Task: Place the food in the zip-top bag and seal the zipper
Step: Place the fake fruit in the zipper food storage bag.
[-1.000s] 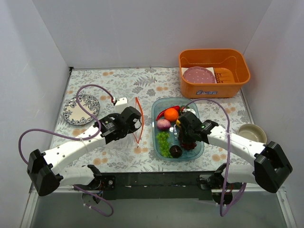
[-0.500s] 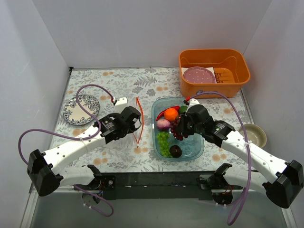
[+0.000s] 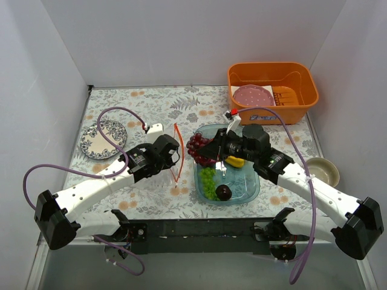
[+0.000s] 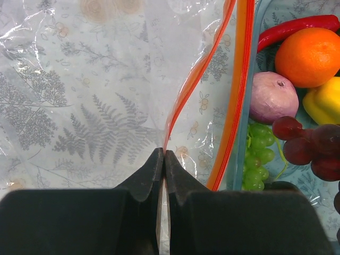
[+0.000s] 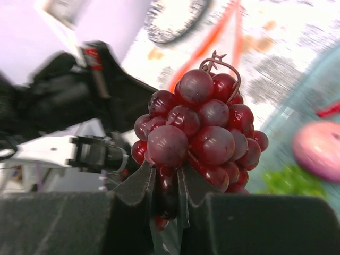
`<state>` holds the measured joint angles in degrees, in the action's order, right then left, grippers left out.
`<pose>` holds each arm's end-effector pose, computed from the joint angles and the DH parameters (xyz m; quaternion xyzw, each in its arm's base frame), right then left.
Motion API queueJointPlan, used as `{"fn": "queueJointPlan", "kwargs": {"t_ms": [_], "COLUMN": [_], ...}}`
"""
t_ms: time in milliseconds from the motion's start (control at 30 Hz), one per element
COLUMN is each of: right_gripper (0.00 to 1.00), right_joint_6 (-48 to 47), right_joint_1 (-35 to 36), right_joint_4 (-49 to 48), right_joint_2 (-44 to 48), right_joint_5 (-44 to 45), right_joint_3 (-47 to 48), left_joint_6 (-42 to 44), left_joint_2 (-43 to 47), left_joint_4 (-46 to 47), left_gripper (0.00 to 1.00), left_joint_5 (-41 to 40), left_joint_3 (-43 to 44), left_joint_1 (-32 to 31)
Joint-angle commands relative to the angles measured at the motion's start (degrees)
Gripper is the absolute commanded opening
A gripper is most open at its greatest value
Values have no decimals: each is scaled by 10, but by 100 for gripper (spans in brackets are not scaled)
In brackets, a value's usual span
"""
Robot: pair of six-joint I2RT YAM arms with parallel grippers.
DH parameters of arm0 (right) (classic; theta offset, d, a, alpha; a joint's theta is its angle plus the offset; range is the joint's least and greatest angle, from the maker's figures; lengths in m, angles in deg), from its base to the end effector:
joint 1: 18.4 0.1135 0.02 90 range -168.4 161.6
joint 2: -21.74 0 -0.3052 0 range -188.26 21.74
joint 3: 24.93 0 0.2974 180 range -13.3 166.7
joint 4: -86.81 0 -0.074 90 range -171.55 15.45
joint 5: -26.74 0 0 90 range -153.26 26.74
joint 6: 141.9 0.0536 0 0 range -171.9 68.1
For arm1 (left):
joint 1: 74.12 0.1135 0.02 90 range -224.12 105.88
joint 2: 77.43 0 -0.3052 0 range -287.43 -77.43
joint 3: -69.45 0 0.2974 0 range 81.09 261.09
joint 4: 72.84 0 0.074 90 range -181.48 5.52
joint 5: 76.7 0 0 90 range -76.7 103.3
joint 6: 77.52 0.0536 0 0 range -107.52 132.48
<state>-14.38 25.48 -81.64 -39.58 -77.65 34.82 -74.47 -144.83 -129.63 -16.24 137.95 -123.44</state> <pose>0.2023 0.2130 0.3445 -0.1209 0.7716 0.4766 0.4036 0.1948 -0.1861 0.3013 -0.3692 0.8503 -0.1740 0.3323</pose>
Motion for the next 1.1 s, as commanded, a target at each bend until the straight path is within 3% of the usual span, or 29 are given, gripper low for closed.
{"fn": "queueJointPlan", "kwargs": {"t_ms": [0,200,667,800,1067], "right_gripper": [1,2,2,1,1], "right_joint_6": [54,91,105,99,39], "right_joint_1": [-1,-1,-1,-1,2], "right_joint_4": [-206,-329,-380,-364,-188], "right_joint_2": [-14,-42,-131,-163,-198], "right_joint_5": [-85,-122,-130,-139,-84], "right_joint_3": [1,-30,-67,-53,13], "left_joint_6": [12,7,-8,-13,-23], "left_joint_2": [16,27,68,77,87], "left_joint_4": [21,33,44,38,19], "left_gripper": [0,0,0,0,0], "left_joint_5": [9,19,27,30,12], "left_joint_3": [4,-5,-21,-17,4], "left_joint_1": [3,3,4,3,3]}}
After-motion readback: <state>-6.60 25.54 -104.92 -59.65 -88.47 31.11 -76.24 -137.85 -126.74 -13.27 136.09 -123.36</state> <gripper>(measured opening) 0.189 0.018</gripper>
